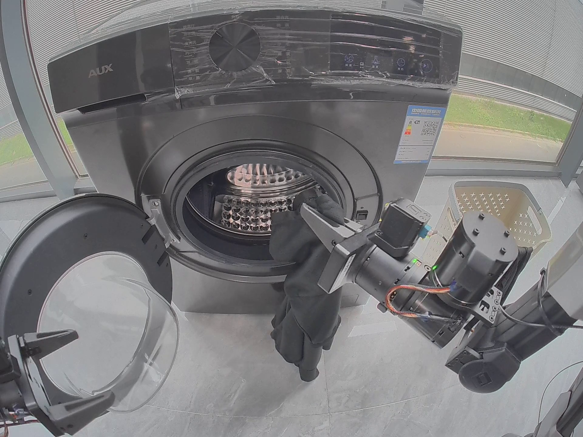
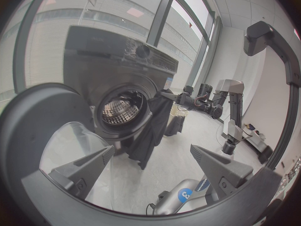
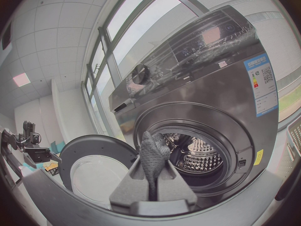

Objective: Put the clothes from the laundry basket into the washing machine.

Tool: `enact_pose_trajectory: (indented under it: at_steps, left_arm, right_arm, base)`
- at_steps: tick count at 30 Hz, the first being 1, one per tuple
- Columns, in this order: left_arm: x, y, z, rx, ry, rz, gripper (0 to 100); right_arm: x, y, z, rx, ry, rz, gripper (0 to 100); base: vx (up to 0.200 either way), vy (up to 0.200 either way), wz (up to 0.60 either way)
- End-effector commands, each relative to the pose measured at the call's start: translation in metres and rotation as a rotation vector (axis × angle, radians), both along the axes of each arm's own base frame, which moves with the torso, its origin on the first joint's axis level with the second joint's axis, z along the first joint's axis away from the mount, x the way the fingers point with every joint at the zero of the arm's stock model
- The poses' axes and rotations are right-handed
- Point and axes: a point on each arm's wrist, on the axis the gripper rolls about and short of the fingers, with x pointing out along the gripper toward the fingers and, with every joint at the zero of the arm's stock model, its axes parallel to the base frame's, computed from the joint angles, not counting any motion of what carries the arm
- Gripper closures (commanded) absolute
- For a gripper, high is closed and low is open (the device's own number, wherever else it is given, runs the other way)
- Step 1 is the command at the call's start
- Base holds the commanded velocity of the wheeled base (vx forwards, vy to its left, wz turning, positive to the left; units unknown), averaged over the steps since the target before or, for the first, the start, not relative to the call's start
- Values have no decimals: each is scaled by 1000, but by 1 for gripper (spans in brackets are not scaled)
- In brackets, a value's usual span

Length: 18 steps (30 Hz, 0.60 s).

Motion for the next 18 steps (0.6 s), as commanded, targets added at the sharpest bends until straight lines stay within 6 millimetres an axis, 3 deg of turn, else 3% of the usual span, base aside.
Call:
enact_pose_trajectory:
  at_steps: [1, 8, 11, 18]
  left_arm:
    - [62, -23, -11, 60, 208, -184, 0]
    - [107, -46, -27, 124, 251, -262, 0]
    - [120, -55, -30, 115, 255, -283, 0]
    - [136, -67, -48, 134, 337, -321, 0]
  right_arm:
    - [11, 9, -3, -36, 59, -53, 100]
    - [15, 16, 1, -47, 95, -45, 100]
    - [11, 23, 8, -15, 94, -17, 100]
    - [10, 30, 4, -15, 101, -2, 100]
  base:
    - [0, 0, 0]
    - [0, 0, 0]
    - [0, 0, 0]
    - [0, 0, 0]
